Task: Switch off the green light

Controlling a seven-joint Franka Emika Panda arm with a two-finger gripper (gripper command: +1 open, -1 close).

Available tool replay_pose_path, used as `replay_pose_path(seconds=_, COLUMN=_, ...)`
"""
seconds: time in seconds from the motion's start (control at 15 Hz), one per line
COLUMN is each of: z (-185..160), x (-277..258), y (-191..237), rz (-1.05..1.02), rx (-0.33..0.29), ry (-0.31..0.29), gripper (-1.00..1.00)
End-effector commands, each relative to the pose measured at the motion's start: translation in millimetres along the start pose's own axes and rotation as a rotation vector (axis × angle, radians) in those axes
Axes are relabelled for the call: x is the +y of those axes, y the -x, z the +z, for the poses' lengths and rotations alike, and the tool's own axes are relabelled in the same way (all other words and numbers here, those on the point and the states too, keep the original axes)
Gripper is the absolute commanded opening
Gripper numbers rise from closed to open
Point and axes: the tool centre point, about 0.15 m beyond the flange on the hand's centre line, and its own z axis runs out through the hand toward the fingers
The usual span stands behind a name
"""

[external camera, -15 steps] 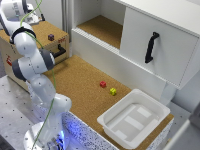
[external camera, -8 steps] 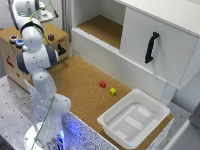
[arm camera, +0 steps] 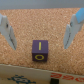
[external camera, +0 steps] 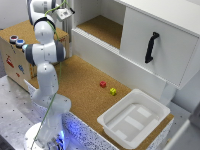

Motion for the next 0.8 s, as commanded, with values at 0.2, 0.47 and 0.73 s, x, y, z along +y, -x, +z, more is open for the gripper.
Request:
replay_pose_path(seconds=0.2, z=37.0, x=29.7, y=-26.5, rz=-0.057, rx=-0.101, ry=-0.131, gripper=1.00)
replay_pose_path(seconds=0.47, z=40.9, x=23.1, y=-30.3, rz=-0.011, rx=-0.137, ry=-0.110, gripper=1.00)
replay_pose_path(seconds=0.73, z=47.4, x=4.9, y=-38.7, rz=0.017, rx=-0.159, ry=-0.090, gripper=-1.00)
